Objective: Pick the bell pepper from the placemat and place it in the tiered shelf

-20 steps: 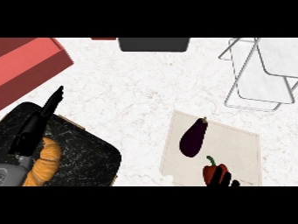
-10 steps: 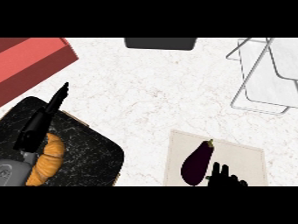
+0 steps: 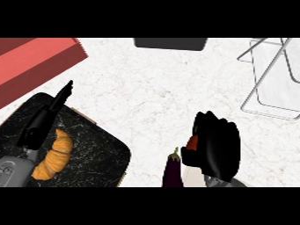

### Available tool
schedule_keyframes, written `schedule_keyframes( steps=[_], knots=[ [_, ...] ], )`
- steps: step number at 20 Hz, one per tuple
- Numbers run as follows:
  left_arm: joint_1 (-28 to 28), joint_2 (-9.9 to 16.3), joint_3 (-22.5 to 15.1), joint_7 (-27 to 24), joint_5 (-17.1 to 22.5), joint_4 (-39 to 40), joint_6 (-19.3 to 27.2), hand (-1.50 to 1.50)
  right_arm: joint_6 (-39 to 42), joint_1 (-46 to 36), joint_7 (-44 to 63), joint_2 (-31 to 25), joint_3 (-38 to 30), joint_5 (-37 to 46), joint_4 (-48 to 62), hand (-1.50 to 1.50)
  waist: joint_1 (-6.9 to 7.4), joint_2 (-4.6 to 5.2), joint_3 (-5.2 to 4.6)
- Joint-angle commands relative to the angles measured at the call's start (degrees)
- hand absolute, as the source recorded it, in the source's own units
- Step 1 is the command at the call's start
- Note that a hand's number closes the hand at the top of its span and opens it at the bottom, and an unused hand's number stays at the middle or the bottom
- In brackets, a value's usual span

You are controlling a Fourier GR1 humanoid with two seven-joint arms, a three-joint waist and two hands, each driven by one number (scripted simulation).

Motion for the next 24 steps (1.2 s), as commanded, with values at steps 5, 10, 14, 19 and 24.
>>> schedule_keyframes(
  steps=[5,10,14,19,24],
  knots=[
    [-0.66,-0.75,0.80,0.93,0.20,1.19,-0.16,0.00,-4.79,-31.39,1.26,1.43,-11.18,-3.71,7.09,1.50,-1.28,-0.78,0.10],
    [0.99,1.07,2.79,0.35,0.44,1.37,-1.28,0.00,4.26,-46.76,3.23,0.61,-17.26,-1.18,9.20,1.50,-2.99,-1.29,0.08],
    [1.63,0.34,3.50,-1.62,-0.31,2.91,-0.75,0.00,7.75,-57.24,2.61,-1.83,-27.34,-5.12,15.60,1.50,-3.28,-1.18,0.09],
    [1.99,1.17,4.46,0.40,0.21,0.42,-1.90,0.00,16.26,-62.45,4.57,-4.85,-30.91,-5.28,18.77,1.50,-3.66,-1.38,0.12],
    [2.92,-0.69,3.79,-0.58,-1.64,0.16,-0.20,0.00,22.03,-64.73,2.64,-9.05,-33.65,-5.22,22.83,1.50,-3.69,-1.39,0.12]
  ],
)
